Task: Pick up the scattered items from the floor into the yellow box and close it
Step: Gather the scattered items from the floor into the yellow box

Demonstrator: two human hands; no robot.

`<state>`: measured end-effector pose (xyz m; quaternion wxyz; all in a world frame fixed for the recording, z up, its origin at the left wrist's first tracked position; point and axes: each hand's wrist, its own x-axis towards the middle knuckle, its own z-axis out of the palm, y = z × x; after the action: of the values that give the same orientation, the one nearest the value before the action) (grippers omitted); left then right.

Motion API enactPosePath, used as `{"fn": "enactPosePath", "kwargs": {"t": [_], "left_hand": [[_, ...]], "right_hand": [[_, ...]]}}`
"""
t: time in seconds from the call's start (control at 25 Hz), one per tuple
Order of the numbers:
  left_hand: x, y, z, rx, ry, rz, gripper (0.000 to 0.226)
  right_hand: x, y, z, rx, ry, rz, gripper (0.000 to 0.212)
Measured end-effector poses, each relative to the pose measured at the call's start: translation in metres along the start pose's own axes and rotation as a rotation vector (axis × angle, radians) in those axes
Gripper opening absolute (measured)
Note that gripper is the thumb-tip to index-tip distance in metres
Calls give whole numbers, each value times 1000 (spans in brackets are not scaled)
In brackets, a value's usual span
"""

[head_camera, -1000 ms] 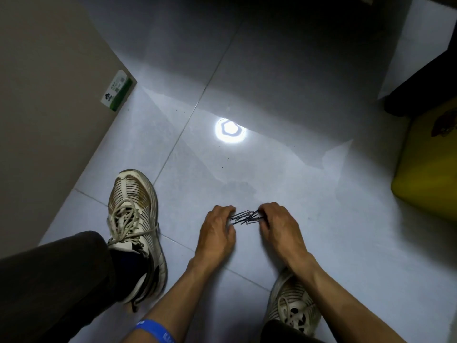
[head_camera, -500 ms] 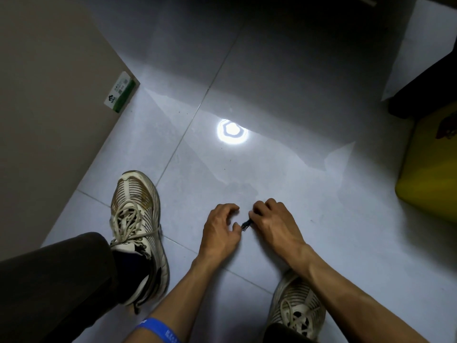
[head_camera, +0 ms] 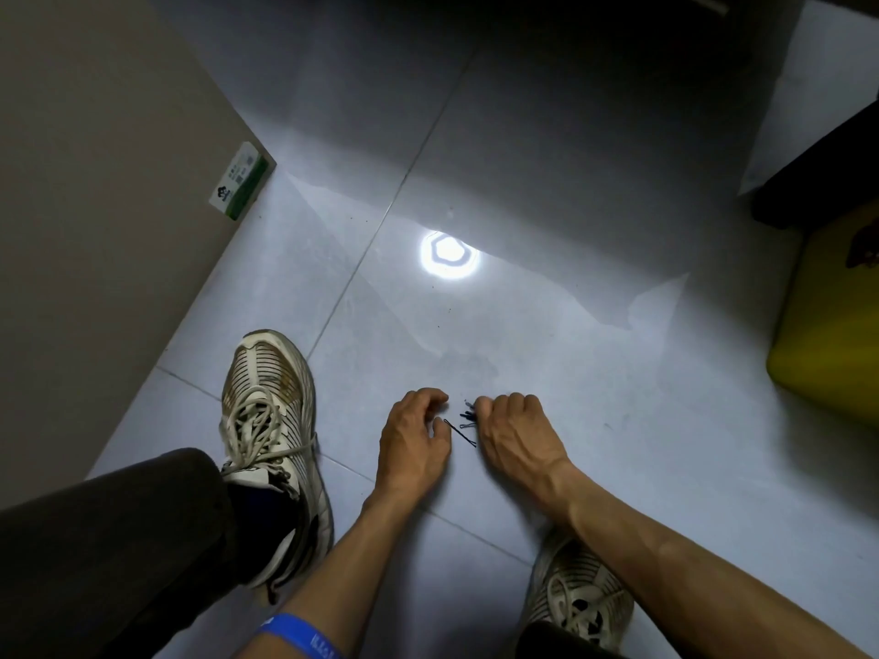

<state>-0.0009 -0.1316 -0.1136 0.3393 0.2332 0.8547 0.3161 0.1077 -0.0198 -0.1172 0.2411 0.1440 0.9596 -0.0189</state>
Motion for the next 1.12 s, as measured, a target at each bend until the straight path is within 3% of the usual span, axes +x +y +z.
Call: {"fn": "enactPosePath", "kwargs": {"t": [0.16, 0.24, 0.32, 0.6, 0.76, 0.96, 1.12], "left_hand": [[2, -4, -3, 63, 11, 25, 30], [1, -5, -1, 215, -95, 158, 34], [0, -6, 1, 377, -193, 286, 34], [5, 2, 8, 666, -188, 383, 4], [8, 12, 13, 794, -183, 492, 26], [15, 13, 14, 742, -139, 529, 43], [28, 24, 12, 868, -184, 676, 23]], "right_hand": [[-1, 10, -1, 456, 18, 204, 4], [-8, 20, 4, 794, -71, 234, 8], [-19, 26, 6, 958, -106, 231, 13], [-30, 37, 20, 1178, -30, 341, 20], [-26, 38, 19, 1347, -35, 412, 24], [-29, 35, 28, 1458, -57, 476, 31], [-30, 29, 31, 1462, -65, 481, 26]]}}
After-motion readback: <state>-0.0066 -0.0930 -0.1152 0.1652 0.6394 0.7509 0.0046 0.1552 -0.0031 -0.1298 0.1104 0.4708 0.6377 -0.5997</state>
